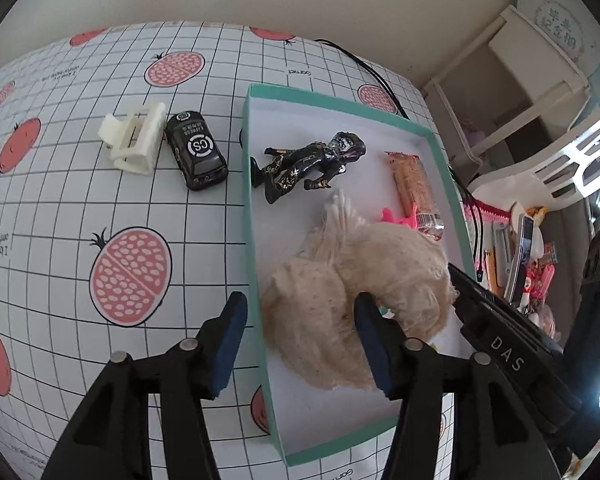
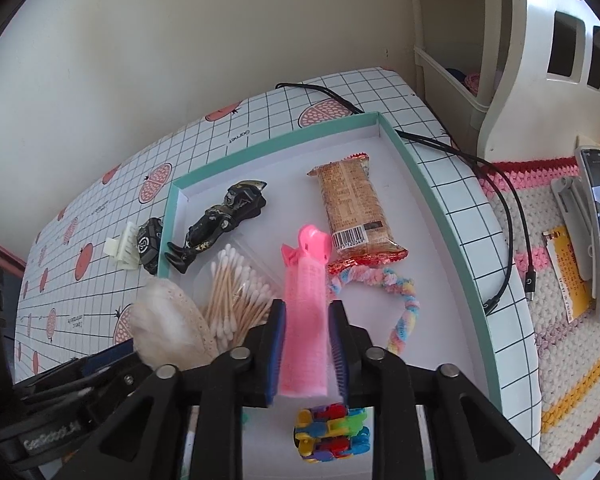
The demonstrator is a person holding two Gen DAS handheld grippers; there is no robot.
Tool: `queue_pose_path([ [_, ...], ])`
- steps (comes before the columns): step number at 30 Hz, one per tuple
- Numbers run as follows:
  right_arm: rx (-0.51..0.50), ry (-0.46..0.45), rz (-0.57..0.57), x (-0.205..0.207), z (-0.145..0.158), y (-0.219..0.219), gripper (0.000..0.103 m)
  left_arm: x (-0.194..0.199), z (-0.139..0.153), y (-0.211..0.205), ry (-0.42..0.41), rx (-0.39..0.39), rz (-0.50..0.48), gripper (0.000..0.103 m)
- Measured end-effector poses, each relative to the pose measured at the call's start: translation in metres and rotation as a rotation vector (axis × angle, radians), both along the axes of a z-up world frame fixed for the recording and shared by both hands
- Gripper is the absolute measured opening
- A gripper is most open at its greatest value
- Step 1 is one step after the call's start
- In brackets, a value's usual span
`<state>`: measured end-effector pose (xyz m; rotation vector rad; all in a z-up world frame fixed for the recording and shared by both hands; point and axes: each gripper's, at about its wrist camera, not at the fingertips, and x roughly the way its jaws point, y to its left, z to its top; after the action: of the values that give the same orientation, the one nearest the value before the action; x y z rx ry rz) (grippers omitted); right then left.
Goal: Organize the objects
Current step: 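Lift and carry the scrunchie with the left gripper while the right carries the roller over the tray, then open both grippers, dropping scrunchie and pink roller into the tray, then move the left gripper to the white hair clip while the right approaches the black toy car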
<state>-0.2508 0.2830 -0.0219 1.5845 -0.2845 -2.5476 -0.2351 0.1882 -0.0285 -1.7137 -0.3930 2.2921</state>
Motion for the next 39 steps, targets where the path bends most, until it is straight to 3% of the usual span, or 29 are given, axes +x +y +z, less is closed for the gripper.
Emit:
queue_pose_path([
  [2, 0.004, 0.003, -0.003, 0.000, 0.001, 0.000, 0.037, 0.001, 0.001, -0.002, 0.003, 0.003, 0.000, 0.057],
  [12, 0.012, 0.047, -0.029, 0.003, 0.019, 0.001, 0.037, 0.003, 0.021, -0.026, 0.061, 0.031, 0.064, 0.058],
  [16, 0.010, 0.081, -0.016, 0.002, 0.030, -0.009, 0.037, -0.006, 0.028, -0.044, 0.099, -0.001, 0.121, 0.058],
  [24, -0.049, 0.147, 0.090, -0.008, 0.055, -0.057, 0.037, -0.029, 0.028, -0.090, 0.124, -0.002, 0.244, 0.058],
  [27, -0.053, 0.146, 0.152, -0.012, 0.053, -0.083, 0.037, -0.036, 0.024, -0.110, 0.120, -0.003, 0.272, 0.064],
  [31, -0.024, 0.124, 0.224, -0.019, 0.043, -0.113, 0.038, -0.049, 0.019, -0.129, 0.115, -0.012, 0.283, 0.064],
  [33, -0.006, 0.122, 0.249, -0.022, 0.038, -0.125, 0.046, -0.053, 0.018, -0.139, 0.122, -0.024, 0.288, 0.077],
  [35, 0.006, 0.121, 0.269, -0.025, 0.033, -0.135, 0.056, -0.055, 0.016, -0.148, 0.130, -0.019, 0.295, 0.080],
  [39, 0.032, 0.116, 0.296, -0.031, 0.024, -0.149, 0.064, -0.062, 0.005, -0.157, 0.115, -0.015, 0.296, 0.081],
])
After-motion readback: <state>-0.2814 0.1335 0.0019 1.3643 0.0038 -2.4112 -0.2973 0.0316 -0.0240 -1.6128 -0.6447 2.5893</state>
